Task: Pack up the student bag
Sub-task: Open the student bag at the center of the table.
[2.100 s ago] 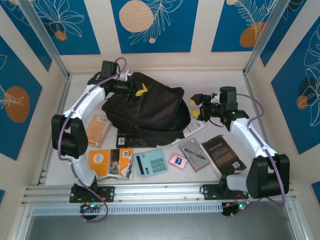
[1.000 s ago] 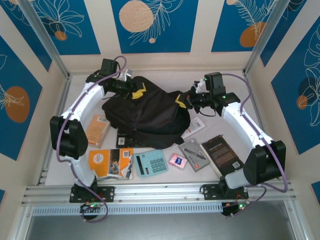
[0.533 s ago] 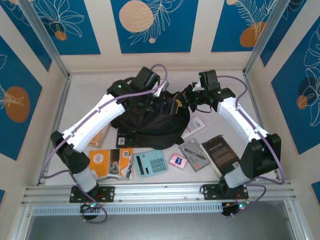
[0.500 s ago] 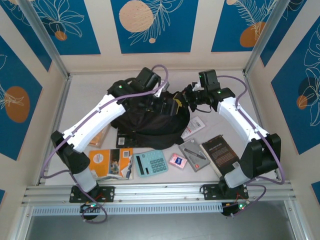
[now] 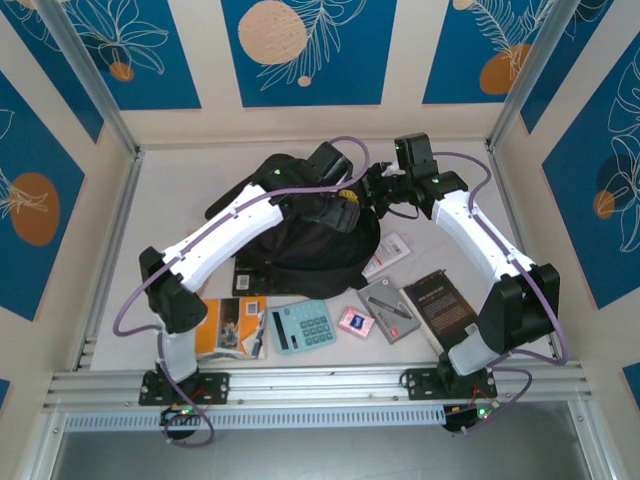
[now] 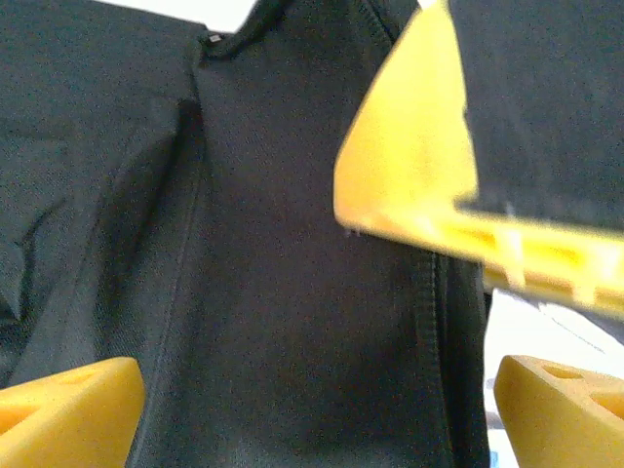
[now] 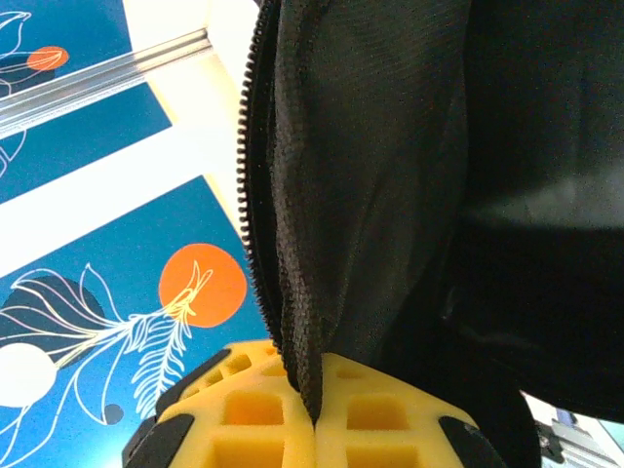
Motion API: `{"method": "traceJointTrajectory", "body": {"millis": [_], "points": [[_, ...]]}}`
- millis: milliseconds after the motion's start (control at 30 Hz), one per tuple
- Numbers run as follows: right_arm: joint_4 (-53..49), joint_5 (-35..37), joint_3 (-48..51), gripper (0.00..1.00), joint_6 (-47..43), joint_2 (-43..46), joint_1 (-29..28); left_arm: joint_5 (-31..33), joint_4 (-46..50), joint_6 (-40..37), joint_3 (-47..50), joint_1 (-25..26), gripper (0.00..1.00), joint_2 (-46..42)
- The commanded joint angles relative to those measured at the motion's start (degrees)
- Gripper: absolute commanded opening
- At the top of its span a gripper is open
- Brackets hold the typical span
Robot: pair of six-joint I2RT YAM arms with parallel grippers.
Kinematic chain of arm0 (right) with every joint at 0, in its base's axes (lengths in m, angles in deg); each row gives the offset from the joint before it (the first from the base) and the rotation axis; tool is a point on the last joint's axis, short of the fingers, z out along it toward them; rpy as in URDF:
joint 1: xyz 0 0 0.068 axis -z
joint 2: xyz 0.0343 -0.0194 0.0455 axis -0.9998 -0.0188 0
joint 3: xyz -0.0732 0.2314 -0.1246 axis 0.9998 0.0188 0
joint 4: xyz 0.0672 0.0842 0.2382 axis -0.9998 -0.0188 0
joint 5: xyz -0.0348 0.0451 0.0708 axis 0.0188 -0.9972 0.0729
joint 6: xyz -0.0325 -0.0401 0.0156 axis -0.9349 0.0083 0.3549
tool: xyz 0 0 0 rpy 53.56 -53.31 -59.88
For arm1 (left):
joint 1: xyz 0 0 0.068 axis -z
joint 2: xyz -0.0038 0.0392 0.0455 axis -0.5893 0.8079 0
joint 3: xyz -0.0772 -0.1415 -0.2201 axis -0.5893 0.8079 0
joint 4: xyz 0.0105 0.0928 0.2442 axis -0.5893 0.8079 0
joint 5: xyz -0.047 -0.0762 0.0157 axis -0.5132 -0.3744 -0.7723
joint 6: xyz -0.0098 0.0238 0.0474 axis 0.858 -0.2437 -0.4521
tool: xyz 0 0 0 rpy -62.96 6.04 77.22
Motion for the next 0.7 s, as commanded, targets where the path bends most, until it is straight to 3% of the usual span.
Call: {"method": "traceJointTrajectory", "body": {"millis": [0,100,433,600,667], "points": [[0.7,-3.4,-1.0,0.00,2.7,0.2,-0.8,5.9,1.8,-1.9,-3.6,0.8,0.90,1.7],[1.5,-3.3,-0.1,0.00,3.8,0.7,-0.9,6.5,1.4,-3.0,-3.9,0.8,0.79,2.5],[2.4,-3.0,1.2,0.00,4.5,1.9,-0.7,3.7,1.8,-3.6,-3.3,0.7,0.20,0.9],[2.5,-3.0,1.5,0.02,3.9,1.9,-0.8,1.9,1.7,-4.3,-3.4,0.5,0.00,-0.1],[1.4,-2.2,1.0,0.07,2.4,2.1,-0.8,0.8,1.8,-4.4,-3.3,0.2,0.00,-0.4]]}}
